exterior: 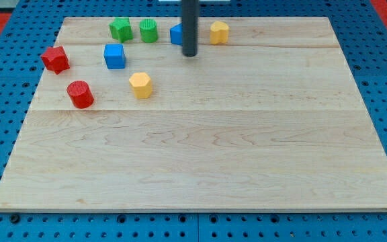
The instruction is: Move the blue cube to the right side of the yellow heart
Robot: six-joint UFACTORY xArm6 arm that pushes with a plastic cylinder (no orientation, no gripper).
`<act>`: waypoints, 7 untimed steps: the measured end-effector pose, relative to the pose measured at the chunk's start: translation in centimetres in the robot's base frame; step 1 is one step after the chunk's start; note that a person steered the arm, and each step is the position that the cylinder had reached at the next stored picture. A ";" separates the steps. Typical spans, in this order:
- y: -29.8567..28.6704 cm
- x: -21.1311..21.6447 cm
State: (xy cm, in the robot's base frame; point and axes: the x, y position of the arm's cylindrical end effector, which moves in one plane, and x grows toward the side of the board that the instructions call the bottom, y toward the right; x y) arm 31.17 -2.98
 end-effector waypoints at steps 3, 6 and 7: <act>-12.0 3.2; -16.1 2.4; -16.5 1.0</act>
State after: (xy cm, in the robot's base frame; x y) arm 32.14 -19.45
